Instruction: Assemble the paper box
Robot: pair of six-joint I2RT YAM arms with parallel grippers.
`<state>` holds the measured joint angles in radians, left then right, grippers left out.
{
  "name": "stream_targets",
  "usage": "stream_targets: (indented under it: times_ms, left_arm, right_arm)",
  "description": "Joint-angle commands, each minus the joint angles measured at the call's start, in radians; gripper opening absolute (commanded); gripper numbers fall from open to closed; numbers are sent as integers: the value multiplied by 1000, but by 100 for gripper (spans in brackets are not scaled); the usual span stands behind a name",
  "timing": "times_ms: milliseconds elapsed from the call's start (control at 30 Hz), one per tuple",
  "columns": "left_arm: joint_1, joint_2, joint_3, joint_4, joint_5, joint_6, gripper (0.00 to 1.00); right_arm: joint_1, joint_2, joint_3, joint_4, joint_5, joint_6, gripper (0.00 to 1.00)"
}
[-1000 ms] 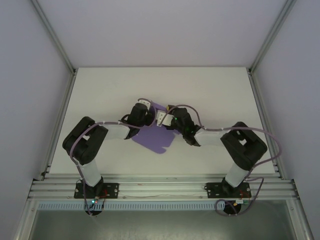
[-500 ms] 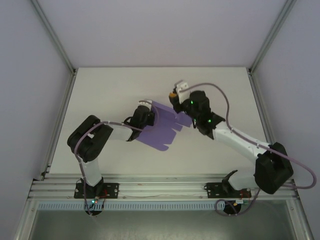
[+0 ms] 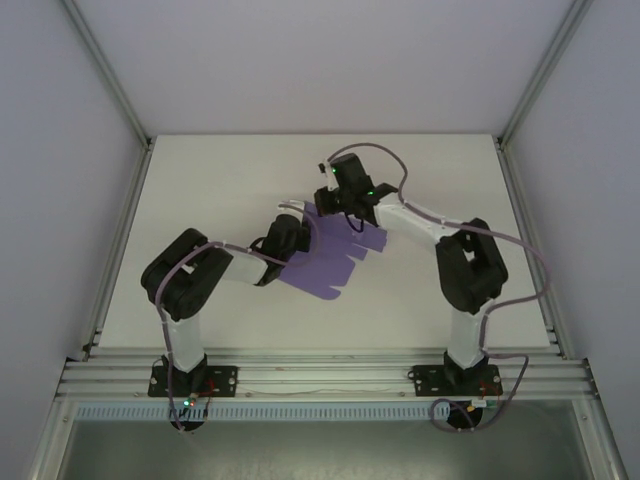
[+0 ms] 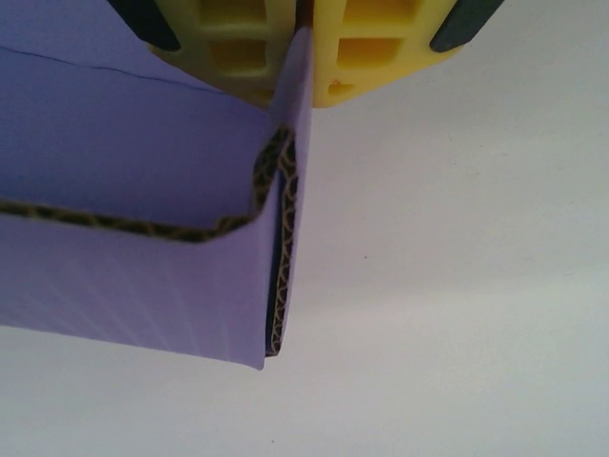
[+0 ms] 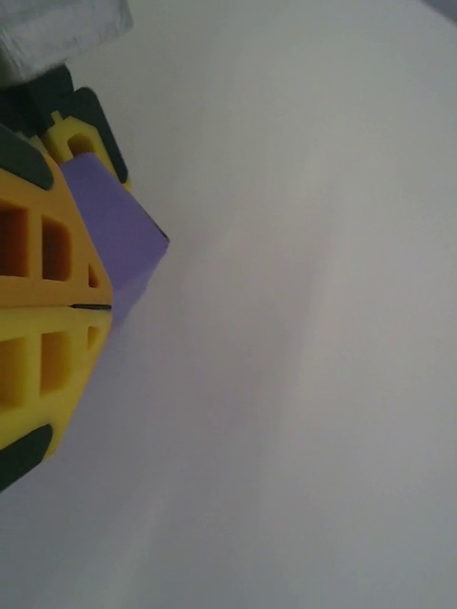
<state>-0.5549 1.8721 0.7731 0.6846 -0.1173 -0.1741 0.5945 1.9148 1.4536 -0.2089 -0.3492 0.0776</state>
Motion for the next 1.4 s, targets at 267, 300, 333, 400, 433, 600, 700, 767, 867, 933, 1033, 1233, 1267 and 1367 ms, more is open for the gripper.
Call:
stream_targets:
  times_ms: [267, 300, 333, 400, 433, 600, 700, 767, 867, 933, 1033, 1233, 1267, 1367]
  left_arm:
    - [-3, 30, 17, 4, 11, 13, 13]
    - [-4, 30, 21, -5, 11, 15, 13]
    - [-4, 30, 20, -6, 10, 13, 14]
    - [-4, 30, 18, -8, 11, 12, 15]
    - [-4, 30, 17, -8, 14, 10, 17]
    - [-4, 30, 19, -29, 24, 7, 22]
    - [-4, 29, 9, -26, 47, -5, 22]
    - [-4, 25, 4, -25, 48, -14, 22]
    - [-3, 18, 11, -34, 45, -10, 22]
    - [-3, 12, 25, -49, 36, -4, 22]
    - [-4, 11, 50, -73, 4, -3, 21]
    - [-3, -5, 111, -166, -62, -31, 0]
    - [-3, -12, 124, -192, -69, -39, 0]
    - [-3, -39, 138, -237, -113, -82, 0]
  right_arm:
    - [1, 91, 40, -63, -135, 4, 0]
    - [2, 95, 28, -64, -149, -2, 0]
    - [3, 100, 21, -66, -153, -4, 0]
    - [4, 112, 9, -89, -148, -15, 0]
    - [4, 120, 2, -100, -135, -14, 0]
    - [10, 119, -97, -130, -111, -78, 0]
    - [18, 96, -184, -115, -89, -154, 0]
    - [21, 95, -213, -118, -51, -206, 0]
    - [27, 105, -215, -135, 0, -247, 0]
    - [28, 106, -217, -130, 6, -269, 0]
    - [32, 81, -230, -111, 32, -299, 0]
    - [31, -49, -199, -76, 136, -281, 3]
    - [30, -84, -184, -59, 175, -246, 4]
    - [17, -196, -135, -59, 291, -181, 19]
